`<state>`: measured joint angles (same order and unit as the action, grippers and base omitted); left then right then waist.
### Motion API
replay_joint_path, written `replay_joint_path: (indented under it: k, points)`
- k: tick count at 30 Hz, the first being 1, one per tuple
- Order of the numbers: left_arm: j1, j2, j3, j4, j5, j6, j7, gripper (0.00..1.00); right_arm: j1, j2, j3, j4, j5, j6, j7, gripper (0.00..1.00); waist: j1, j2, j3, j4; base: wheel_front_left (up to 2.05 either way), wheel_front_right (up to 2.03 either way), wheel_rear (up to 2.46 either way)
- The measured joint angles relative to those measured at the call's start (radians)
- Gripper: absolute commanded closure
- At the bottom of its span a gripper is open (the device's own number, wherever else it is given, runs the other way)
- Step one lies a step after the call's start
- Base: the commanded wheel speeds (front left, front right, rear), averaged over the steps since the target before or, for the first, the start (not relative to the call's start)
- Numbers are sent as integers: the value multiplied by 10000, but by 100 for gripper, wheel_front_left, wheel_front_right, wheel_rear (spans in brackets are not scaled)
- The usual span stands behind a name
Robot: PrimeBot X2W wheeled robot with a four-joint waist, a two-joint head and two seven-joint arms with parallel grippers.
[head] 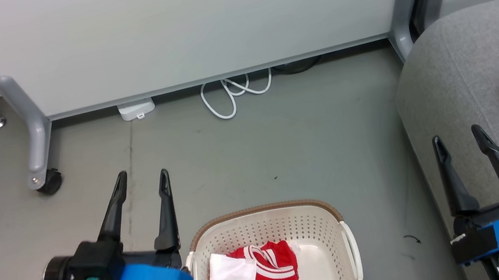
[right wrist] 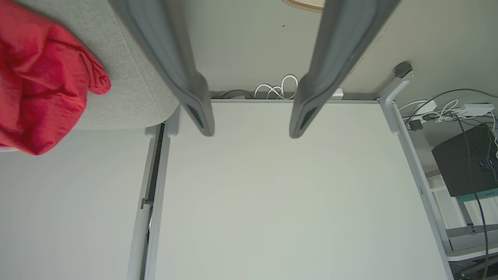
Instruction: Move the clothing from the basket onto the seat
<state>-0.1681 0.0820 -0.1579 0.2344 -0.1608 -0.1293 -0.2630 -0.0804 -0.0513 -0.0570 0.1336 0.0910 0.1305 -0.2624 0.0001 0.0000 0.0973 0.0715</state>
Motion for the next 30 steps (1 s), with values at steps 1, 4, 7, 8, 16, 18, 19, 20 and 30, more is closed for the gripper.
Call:
replay_joint_path:
  k: [1,4,7,8,16,18,19,20,30]
  points:
    - [-137,79,-161,102,-46,0,0,0,-37,2,21,0,0,0,0,0,0,0,48,-24,0,0,0]
    - [-566,326,-754,522,-130,-2,0,0,-221,4,94,-38,-4,0,0,0,0,0,223,-115,0,0,0]
    - [-1059,587,-1423,963,-178,-4,0,0,-433,4,171,-111,-10,0,0,0,0,0,483,-217,0,0,0]
    - [-1245,658,-1638,1127,-245,-4,0,0,-517,4,203,-148,-23,0,0,0,0,0,591,-252,0,0,0]
    - [-2758,1087,-3327,2635,-539,-4,0,0,-1296,-8,349,-389,-144,0,0,0,1,0,1767,-523,0,0,0]
    - [-3105,1168,-3827,3160,-623,-6,0,0,-1473,-29,389,-430,-144,0,0,0,1,0,2091,-589,0,0,0]
    - [-3271,1210,-4102,3434,-667,-6,2,0,-1546,-40,410,-449,-146,0,0,0,2,0,2245,-622,0,0,0]
    - [-3438,1244,-4368,3670,-706,-6,-2,0,-1619,-56,426,-468,-146,0,0,0,2,0,2402,-654,0,0,0]
    - [-5322,1283,-7147,6491,-1026,-6,69,0,-2476,-215,713,-667,-173,0,-2,0,1,-1,3819,-943,0,0,0]
